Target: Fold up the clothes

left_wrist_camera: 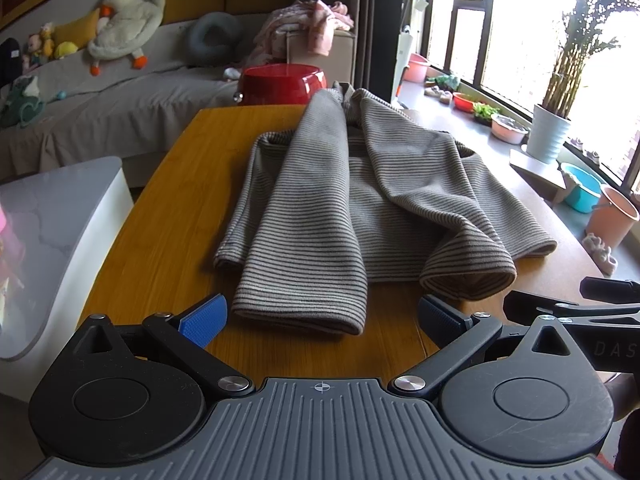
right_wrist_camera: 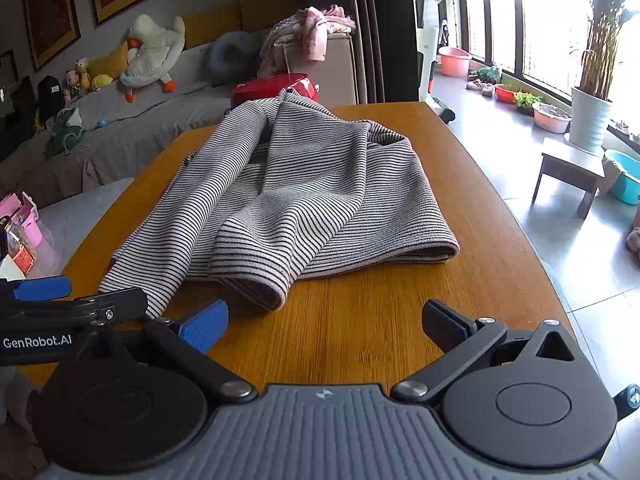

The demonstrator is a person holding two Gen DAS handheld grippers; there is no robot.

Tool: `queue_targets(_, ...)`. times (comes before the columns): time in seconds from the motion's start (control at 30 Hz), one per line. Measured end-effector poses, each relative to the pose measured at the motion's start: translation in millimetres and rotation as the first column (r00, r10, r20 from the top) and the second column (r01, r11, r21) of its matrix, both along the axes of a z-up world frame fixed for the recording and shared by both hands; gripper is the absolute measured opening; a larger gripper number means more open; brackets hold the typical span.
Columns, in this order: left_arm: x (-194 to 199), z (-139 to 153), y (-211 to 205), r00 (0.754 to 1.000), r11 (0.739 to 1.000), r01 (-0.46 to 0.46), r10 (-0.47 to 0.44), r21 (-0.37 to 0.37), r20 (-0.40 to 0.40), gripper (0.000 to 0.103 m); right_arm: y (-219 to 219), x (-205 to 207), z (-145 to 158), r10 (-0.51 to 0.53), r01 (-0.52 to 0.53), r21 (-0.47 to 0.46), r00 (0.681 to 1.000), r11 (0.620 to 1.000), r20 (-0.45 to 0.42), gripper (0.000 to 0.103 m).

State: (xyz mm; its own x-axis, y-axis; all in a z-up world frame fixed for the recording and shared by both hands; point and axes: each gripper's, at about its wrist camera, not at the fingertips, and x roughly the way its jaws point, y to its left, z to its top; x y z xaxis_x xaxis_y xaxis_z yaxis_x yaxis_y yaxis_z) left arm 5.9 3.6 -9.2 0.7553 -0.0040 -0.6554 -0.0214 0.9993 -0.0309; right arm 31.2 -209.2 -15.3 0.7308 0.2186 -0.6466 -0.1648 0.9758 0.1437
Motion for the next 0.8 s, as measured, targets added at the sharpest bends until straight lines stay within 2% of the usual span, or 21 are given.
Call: queue_targets(0.8, 0.5, -0.6, 0.5, 1.0, 1.0, 0.001, -0.001, -0.002, -0.006, 0.103, 0.7, 0.5, -2.1, 0.001, -0.001, 0.003, 1.0, 1.0, -0.013, 0.103)
